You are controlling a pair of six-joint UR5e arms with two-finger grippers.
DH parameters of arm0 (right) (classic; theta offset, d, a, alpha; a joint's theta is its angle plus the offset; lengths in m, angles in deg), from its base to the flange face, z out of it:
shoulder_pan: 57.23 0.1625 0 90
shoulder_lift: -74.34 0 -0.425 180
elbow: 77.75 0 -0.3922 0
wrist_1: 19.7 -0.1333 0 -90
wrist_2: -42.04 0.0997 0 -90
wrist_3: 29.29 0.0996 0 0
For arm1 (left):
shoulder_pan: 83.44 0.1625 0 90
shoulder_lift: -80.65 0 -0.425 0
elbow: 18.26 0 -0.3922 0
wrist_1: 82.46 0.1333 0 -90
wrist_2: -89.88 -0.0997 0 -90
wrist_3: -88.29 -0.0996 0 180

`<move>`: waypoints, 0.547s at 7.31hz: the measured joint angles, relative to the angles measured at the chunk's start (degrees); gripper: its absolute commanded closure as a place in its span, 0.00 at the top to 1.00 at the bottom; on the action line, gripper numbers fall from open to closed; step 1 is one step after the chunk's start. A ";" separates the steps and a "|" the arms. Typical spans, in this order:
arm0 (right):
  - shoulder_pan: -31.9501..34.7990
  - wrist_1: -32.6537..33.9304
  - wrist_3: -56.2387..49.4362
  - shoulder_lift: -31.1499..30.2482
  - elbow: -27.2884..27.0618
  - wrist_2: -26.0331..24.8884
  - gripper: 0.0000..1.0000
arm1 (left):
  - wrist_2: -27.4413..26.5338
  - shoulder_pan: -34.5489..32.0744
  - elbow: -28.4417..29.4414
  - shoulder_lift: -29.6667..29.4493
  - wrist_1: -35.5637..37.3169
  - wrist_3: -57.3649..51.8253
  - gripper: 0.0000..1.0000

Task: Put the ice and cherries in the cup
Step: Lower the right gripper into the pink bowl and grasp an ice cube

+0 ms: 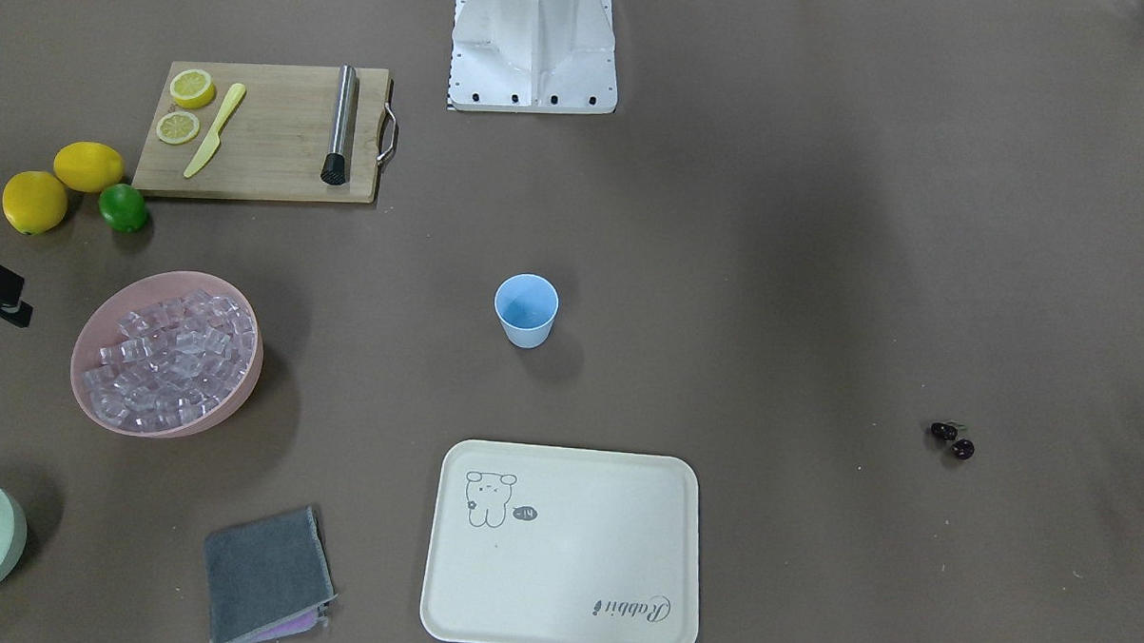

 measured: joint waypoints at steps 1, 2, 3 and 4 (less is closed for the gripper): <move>-2.62 -3.02 9.75 0.26 -0.07 -1.12 0.89 | 0.00 0.00 -0.04 -0.04 0.00 0.00 0.98; -5.47 -6.16 17.99 0.38 -0.01 -3.31 0.89 | 0.00 -0.01 -0.10 -0.05 -0.02 0.00 0.98; -8.13 -8.90 24.50 0.48 0.15 -5.87 0.86 | 0.00 -0.01 -0.17 -0.06 -0.08 0.00 0.98; -10.49 -10.78 29.86 0.80 0.33 -8.05 0.78 | 0.00 -0.01 -0.25 -0.06 -0.13 0.00 0.98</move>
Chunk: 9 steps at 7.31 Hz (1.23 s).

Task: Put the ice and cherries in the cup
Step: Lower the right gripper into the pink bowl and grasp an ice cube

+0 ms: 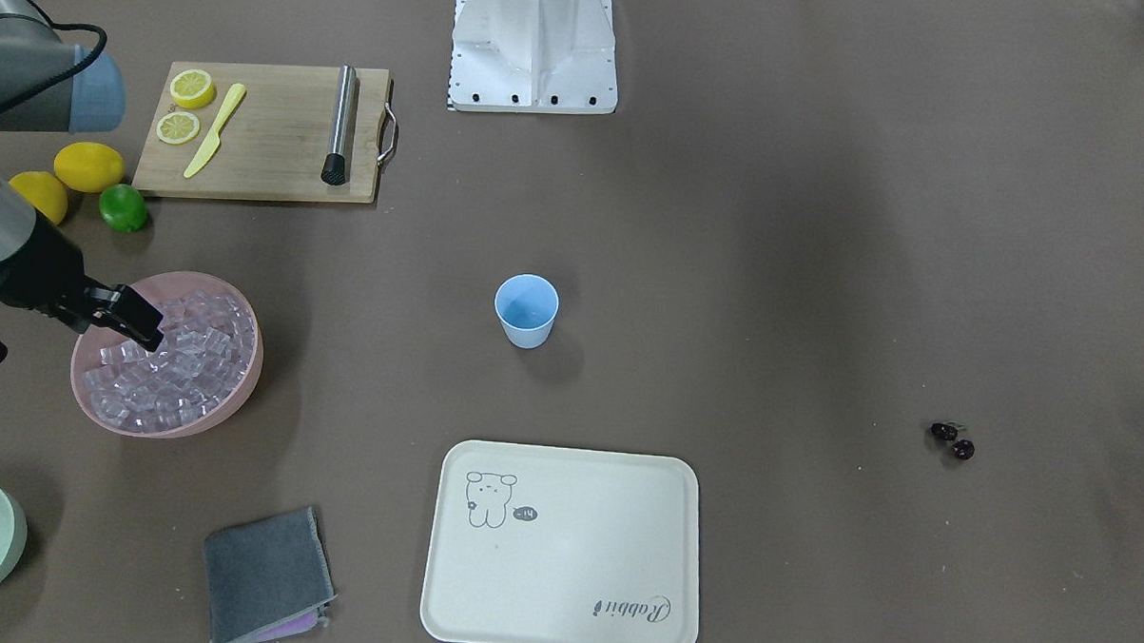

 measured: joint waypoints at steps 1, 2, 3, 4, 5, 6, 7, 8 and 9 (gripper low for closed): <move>-1.92 -0.82 3.56 0.49 0.16 -1.68 0.76 | 0.00 0.00 -0.03 0.00 -0.03 0.00 0.98; -3.17 -1.11 5.20 0.80 0.49 -3.09 0.65 | 0.00 0.00 -0.03 0.00 -0.04 0.00 0.98; -4.30 -1.20 6.32 0.93 0.97 -4.53 0.61 | 0.00 0.00 -0.08 0.00 -0.04 0.00 0.98; -5.55 -1.25 7.72 0.94 1.20 -5.89 0.58 | 0.00 0.00 -0.14 0.00 -0.04 0.00 0.98; -6.60 -1.27 8.81 0.94 1.28 -6.63 0.50 | 0.00 0.00 -0.12 0.00 -0.04 -0.02 0.98; -7.16 -1.26 9.33 0.80 1.30 -7.09 0.49 | 0.00 0.00 -0.11 0.00 -0.06 -0.06 0.98; -7.53 -1.25 9.53 0.57 1.42 -7.61 0.50 | 0.00 0.00 -0.18 0.00 -0.10 -0.08 0.98; -7.84 -1.24 9.70 0.51 1.56 -8.06 0.49 | 0.00 0.00 -0.23 0.00 -0.12 -0.08 0.98; -8.17 -1.24 10.10 0.62 1.63 -8.31 0.50 | 0.00 0.00 -0.24 0.00 -0.13 -0.07 0.98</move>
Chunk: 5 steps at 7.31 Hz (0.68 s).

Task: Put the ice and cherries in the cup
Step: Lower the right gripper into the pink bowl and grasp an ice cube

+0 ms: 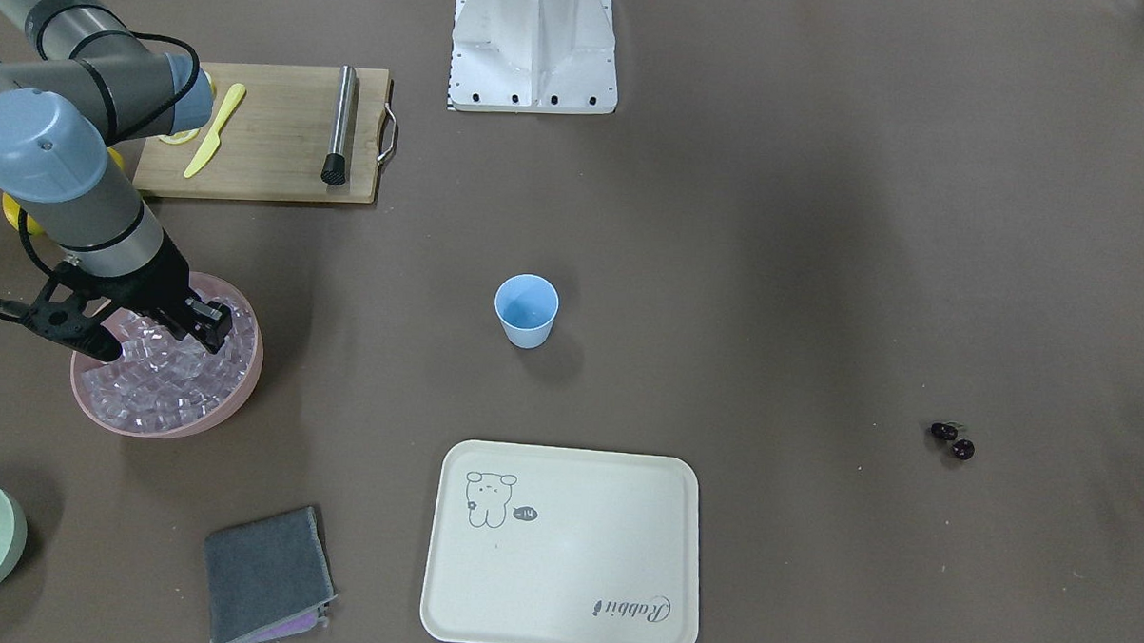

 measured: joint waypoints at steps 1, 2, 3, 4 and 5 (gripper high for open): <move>-0.33 0.00 0.41 0.09 0.05 -0.13 0.48 | 0.00 0.00 0.01 -0.02 -0.02 0.02 0.98; -0.55 -0.02 0.63 0.07 0.08 -0.18 0.41 | 0.00 0.00 0.06 -0.06 -0.13 0.01 0.98; -0.74 -0.06 0.71 -0.04 0.15 -0.22 0.40 | 0.00 0.00 0.13 -0.06 -0.42 0.01 0.98; -0.92 -0.07 0.74 -0.09 0.30 -0.37 0.40 | 0.00 0.00 0.17 -0.04 -0.79 0.04 0.98; -1.07 -0.03 0.80 -0.11 0.37 -0.60 0.33 | 0.00 0.00 0.20 -0.01 -0.98 0.06 0.98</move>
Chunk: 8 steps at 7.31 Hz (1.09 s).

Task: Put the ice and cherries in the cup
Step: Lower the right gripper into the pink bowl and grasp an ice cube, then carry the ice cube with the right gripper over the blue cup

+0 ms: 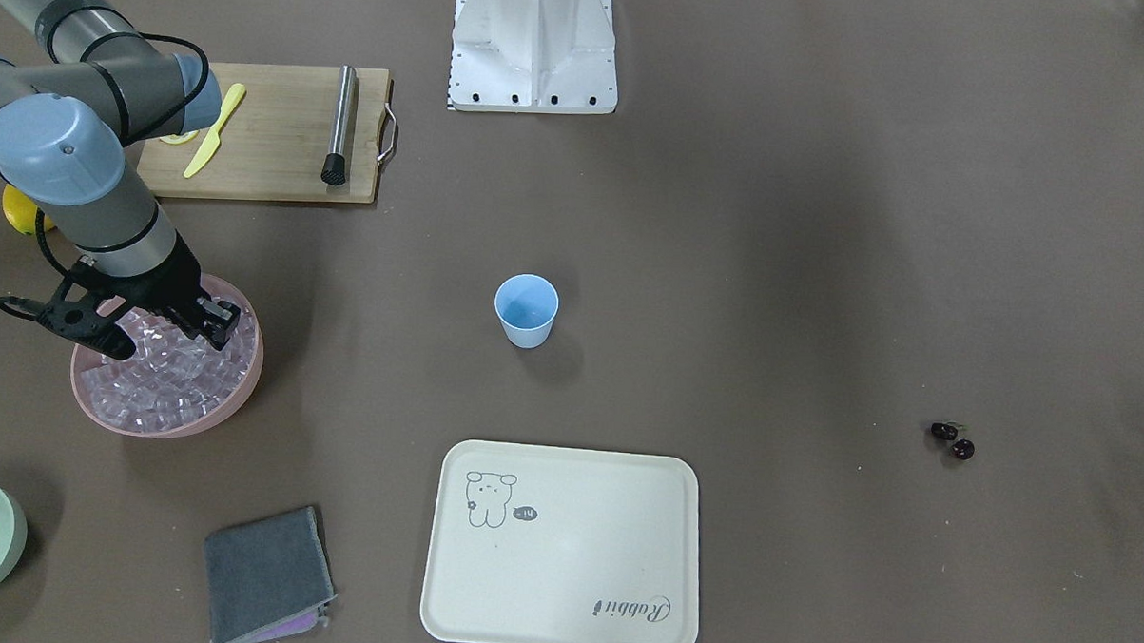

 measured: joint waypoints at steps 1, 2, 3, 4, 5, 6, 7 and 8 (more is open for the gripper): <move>-0.15 0.02 0.13 -0.04 0.04 -0.11 0.26 | 0.00 0.00 0.00 0.00 -0.10 0.01 0.98; -0.18 0.01 0.27 -0.03 0.06 -0.13 0.22 | 0.00 0.00 -0.05 0.01 -0.14 0.01 0.98; -0.23 -0.02 0.29 0.09 0.08 -0.14 0.20 | 0.00 0.00 -0.08 0.01 -0.15 -0.01 0.98; -0.25 -0.05 0.16 0.28 0.01 -0.04 0.19 | 0.00 0.00 -0.03 0.01 -0.18 -0.04 0.98; -0.02 -0.04 -0.15 0.42 -0.16 0.34 0.18 | 0.00 0.00 0.06 0.01 -0.22 -0.05 0.98; 1.23 0.22 -1.22 0.78 -0.53 1.74 0.18 | 0.00 0.00 0.09 0.01 -0.24 -0.02 0.98; 3.44 0.83 -3.56 1.40 -0.96 4.37 0.17 | 0.00 0.00 0.09 0.01 -0.25 0.00 0.98; 5.47 2.27 -6.02 2.94 -1.31 6.95 0.17 | 0.00 0.00 0.08 0.01 -0.25 0.01 0.98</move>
